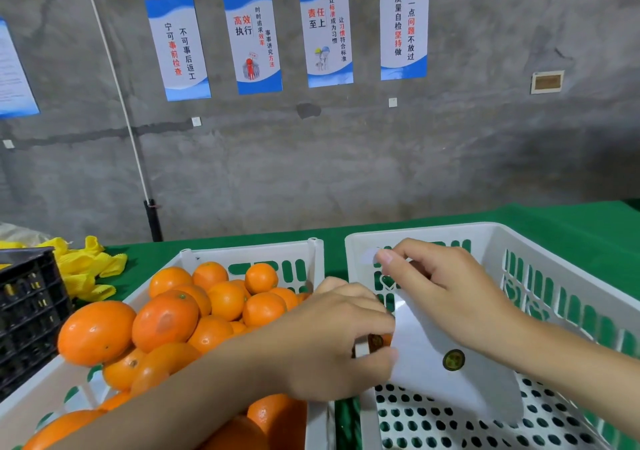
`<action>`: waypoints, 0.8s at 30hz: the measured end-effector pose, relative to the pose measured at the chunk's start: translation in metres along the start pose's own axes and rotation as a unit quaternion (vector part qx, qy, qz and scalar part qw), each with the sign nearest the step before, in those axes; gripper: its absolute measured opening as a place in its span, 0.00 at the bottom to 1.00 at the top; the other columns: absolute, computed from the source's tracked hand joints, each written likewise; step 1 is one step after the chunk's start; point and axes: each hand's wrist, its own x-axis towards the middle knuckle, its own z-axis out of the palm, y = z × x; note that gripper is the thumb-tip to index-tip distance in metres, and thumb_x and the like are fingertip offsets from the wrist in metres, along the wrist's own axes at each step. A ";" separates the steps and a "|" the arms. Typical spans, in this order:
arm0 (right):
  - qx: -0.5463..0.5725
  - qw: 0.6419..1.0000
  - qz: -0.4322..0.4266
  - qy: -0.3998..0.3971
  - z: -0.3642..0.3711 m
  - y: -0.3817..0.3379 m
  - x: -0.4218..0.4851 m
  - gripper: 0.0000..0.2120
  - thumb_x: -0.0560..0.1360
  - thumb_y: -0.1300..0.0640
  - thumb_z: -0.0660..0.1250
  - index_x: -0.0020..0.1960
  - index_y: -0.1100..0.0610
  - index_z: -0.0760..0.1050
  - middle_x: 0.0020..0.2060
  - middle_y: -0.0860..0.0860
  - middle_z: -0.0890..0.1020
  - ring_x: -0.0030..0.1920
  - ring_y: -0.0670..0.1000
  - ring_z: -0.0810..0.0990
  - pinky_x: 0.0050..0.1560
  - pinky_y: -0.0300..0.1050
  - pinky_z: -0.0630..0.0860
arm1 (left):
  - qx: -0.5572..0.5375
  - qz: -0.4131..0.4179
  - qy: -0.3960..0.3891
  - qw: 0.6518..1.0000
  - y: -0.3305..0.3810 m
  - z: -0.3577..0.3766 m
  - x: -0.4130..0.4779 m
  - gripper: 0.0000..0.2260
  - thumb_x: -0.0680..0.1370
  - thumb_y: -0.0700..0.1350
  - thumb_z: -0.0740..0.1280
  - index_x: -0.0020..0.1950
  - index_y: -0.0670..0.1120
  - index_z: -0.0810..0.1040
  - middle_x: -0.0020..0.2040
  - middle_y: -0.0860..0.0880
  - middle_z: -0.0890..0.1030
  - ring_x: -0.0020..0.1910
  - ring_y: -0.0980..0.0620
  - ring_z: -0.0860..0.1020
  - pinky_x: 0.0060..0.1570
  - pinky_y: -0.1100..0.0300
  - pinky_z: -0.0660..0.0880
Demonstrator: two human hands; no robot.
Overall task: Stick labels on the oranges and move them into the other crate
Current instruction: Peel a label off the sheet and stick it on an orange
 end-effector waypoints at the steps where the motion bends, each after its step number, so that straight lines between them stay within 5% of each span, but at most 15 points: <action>1: -0.001 1.000 0.007 0.008 -0.001 0.001 0.001 0.25 0.76 0.34 0.56 0.37 0.54 0.76 0.22 0.47 0.67 0.25 0.45 0.64 0.28 0.40 0.60 | 0.021 0.003 0.000 1.000 -0.006 -0.004 -0.001 0.13 0.78 0.52 0.57 0.47 0.52 0.80 0.45 0.55 0.78 0.51 0.60 0.70 0.62 0.60 0.62; 3: -0.001 1.000 0.024 0.016 -0.004 0.004 0.003 0.25 0.74 0.33 0.56 0.37 0.53 0.76 0.22 0.46 0.66 0.25 0.45 0.63 0.28 0.39 0.60 | 0.070 -0.039 0.005 0.997 -0.023 -0.014 -0.002 0.18 0.75 0.50 0.54 0.55 0.56 0.82 0.51 0.59 0.82 0.54 0.62 0.72 0.63 0.62 0.64; 8: -0.049 0.998 0.035 -0.023 -0.006 0.005 0.000 0.12 0.75 0.36 0.60 0.43 0.42 0.75 0.19 0.46 0.68 0.21 0.46 0.64 0.27 0.39 0.60 | 0.210 -0.284 -0.061 0.934 -0.082 -0.021 -0.020 0.19 0.80 0.51 0.58 0.71 0.55 0.72 0.66 0.49 0.78 0.65 0.46 0.72 0.65 0.50 0.68; 11: -0.071 0.995 0.034 -0.057 -0.006 0.004 -0.001 0.12 0.76 0.37 0.58 0.47 0.41 0.76 0.20 0.45 0.70 0.21 0.46 0.66 0.28 0.41 0.62 | 0.150 -0.387 -0.148 0.898 -0.104 -0.011 -0.028 0.27 0.79 0.62 0.58 0.78 0.55 0.62 0.73 0.47 0.71 0.70 0.43 0.68 0.67 0.46 0.66; 18: -0.111 0.989 0.028 -0.091 -0.004 0.004 -0.002 0.16 0.76 0.37 0.55 0.48 0.43 0.78 0.23 0.41 0.74 0.25 0.45 0.70 0.29 0.41 0.65 | 0.095 -0.461 -0.213 0.856 -0.116 -0.002 -0.020 0.37 0.72 0.64 0.65 0.79 0.64 0.54 0.77 0.43 0.61 0.76 0.38 0.54 0.69 0.39 0.55; 24: -0.113 0.987 0.032 -0.105 -0.002 0.003 -0.002 0.13 0.78 0.40 0.57 0.49 0.43 0.78 0.23 0.42 0.72 0.24 0.45 0.69 0.30 0.45 0.69 | 0.093 -0.476 -0.227 0.845 -0.118 0.003 -0.015 0.37 0.76 0.61 0.64 0.81 0.59 0.51 0.79 0.43 0.60 0.79 0.38 0.48 0.73 0.35 0.44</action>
